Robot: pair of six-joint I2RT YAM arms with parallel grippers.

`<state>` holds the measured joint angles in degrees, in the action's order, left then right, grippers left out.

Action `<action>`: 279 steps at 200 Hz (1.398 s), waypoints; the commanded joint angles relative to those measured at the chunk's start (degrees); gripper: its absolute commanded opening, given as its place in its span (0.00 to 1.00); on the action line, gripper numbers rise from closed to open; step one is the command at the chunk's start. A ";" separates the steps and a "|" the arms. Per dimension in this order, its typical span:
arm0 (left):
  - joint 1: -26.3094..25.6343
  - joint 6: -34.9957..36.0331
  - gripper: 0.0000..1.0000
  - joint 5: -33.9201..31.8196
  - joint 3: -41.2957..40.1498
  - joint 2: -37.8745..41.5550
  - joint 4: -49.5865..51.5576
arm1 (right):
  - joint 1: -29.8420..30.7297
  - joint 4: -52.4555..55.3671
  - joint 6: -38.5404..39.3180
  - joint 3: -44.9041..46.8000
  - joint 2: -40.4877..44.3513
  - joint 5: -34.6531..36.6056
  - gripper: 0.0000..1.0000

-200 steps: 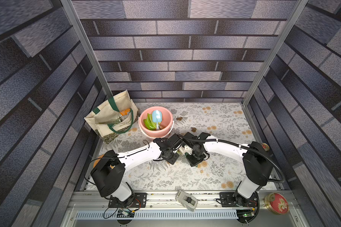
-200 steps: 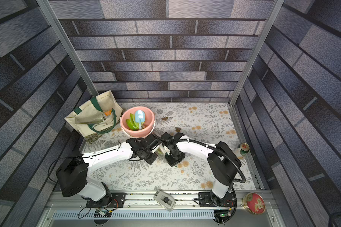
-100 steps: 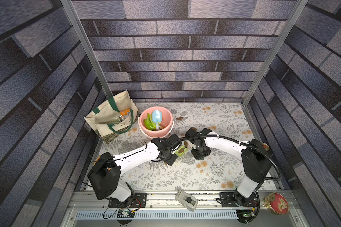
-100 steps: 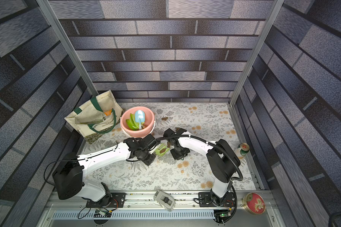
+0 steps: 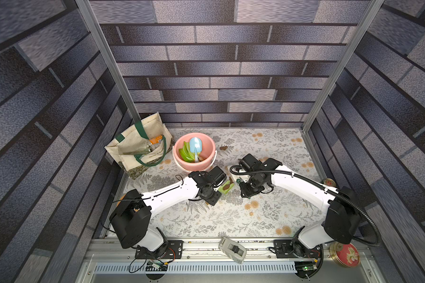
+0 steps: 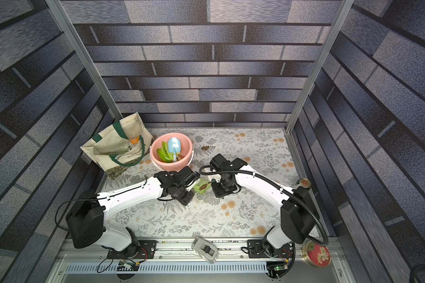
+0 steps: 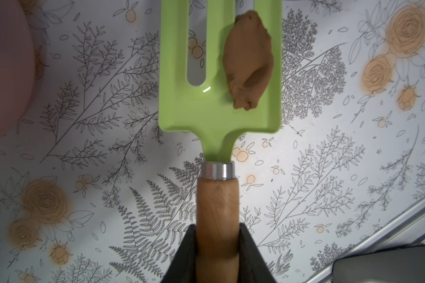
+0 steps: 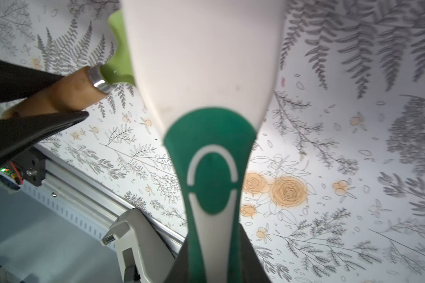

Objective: Brush the soil off the hand trowel and place it into the bucket
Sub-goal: Brush off the soil from the hand trowel.

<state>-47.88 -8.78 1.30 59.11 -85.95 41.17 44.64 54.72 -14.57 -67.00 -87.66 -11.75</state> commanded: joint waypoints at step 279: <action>-0.91 0.12 0.12 -0.14 0.93 1.82 1.33 | 3.92 10.35 -3.82 -5.64 -13.12 27.47 0.00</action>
<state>-48.18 -8.78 1.32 59.42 -85.97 43.11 49.91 62.33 -16.34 -71.33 -101.01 10.24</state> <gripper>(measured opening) 0.261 0.232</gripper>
